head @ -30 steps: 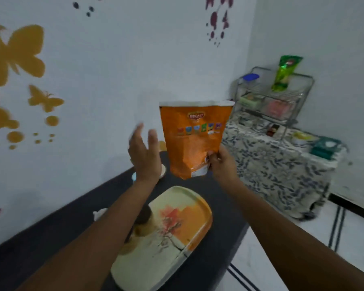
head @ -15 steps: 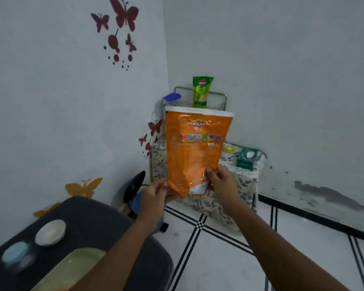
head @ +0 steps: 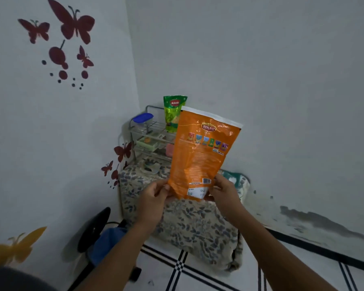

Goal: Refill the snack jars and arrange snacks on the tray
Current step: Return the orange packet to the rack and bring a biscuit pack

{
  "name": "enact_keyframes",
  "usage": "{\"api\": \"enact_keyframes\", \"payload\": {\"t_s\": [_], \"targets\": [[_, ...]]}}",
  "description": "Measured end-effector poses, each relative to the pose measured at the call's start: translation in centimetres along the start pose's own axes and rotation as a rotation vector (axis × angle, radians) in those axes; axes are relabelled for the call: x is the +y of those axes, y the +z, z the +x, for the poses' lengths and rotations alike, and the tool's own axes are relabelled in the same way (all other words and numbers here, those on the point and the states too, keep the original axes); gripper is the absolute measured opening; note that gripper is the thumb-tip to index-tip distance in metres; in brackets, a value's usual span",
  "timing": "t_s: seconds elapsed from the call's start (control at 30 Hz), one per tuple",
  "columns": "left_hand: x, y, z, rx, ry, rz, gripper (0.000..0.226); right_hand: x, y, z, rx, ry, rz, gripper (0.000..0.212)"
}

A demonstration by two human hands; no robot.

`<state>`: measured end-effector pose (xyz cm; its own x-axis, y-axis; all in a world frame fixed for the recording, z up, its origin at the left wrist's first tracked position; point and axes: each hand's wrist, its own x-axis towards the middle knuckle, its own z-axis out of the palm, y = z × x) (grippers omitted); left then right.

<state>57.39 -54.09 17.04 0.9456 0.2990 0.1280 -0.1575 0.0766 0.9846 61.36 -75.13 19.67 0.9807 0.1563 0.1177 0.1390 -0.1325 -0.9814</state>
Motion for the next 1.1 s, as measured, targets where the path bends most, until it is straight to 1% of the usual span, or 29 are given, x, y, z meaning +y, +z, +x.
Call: {"api": "enact_keyframes", "payload": {"t_s": [0.1, 0.17, 0.23, 0.3, 0.37, 0.43, 0.53, 0.63, 0.73, 0.8, 0.93, 1.0, 1.03, 1.1], "targets": [[-0.1, 2.1, 6.0, -0.005, 0.006, 0.006, 0.009, -0.1, -0.9, 6.0, -0.082, -0.069, -0.205, 0.05], [0.0, 3.9, 10.1, -0.015, 0.016, 0.023, 0.006, -0.4, -1.7, 10.1, -0.062, -0.157, -0.262, 0.05], [0.1, 5.1, 13.0, -0.011, 0.02, 0.035, 0.005, -0.6, -2.1, 13.4, 0.016, -0.184, -0.258, 0.047], [-0.1, 6.2, 16.1, 0.009, 0.051, 0.072, 0.006, -0.3, -2.6, 17.0, 0.096, -0.154, -0.233, 0.047], [-0.3, 6.7, 19.2, 0.058, 0.051, 0.115, 0.006, 0.2, -3.1, 20.2, 0.133, -0.123, -0.21, 0.05], [-0.8, 7.2, 22.3, 0.109, 0.028, 0.146, 0.007, 0.7, -3.5, 23.4, 0.13, -0.12, -0.2, 0.054], [-1.8, 8.0, 26.7, 0.195, 0.016, 0.176, 0.009, 1.6, -3.3, 28.5, 0.08, -0.135, -0.173, 0.056], [-2.7, 9.0, 32.4, 0.3, 0.049, 0.267, 0.013, 2.7, -3.3, 34.9, 0.048, -0.14, -0.189, 0.055], [-3.2, 9.8, 38.0, 0.353, 0.059, 0.323, 0.017, 3.7, -4.3, 41.1, 0.028, -0.142, -0.189, 0.055], [-3.3, 10.1, 41.3, 0.348, 0.039, 0.359, 0.016, 3.9, -4.6, 44.7, -0.014, -0.132, -0.209, 0.053], [-3.8, 10.4, 47.6, 0.284, 0.052, 0.443, 0.012, 4.1, -4.7, 52.7, -0.107, -0.168, -0.26, 0.036], [-3.8, 10.3, 49.9, 0.23, 0.044, 0.453, 0.021, 4.1, -4.3, 55.5, -0.135, -0.178, -0.262, 0.032], [-3.9, 10.1, 50.9, 0.193, 0.026, 0.422, 0.027, 4.4, -3.9, 56.7, -0.15, -0.177, -0.268, 0.03], [-4.1, 9.8, 52.7, 0.13, -0.007, 0.355, 0.03, 5.0, -2.9, 58.7, -0.167, -0.188, -0.297, 0.028]]}}
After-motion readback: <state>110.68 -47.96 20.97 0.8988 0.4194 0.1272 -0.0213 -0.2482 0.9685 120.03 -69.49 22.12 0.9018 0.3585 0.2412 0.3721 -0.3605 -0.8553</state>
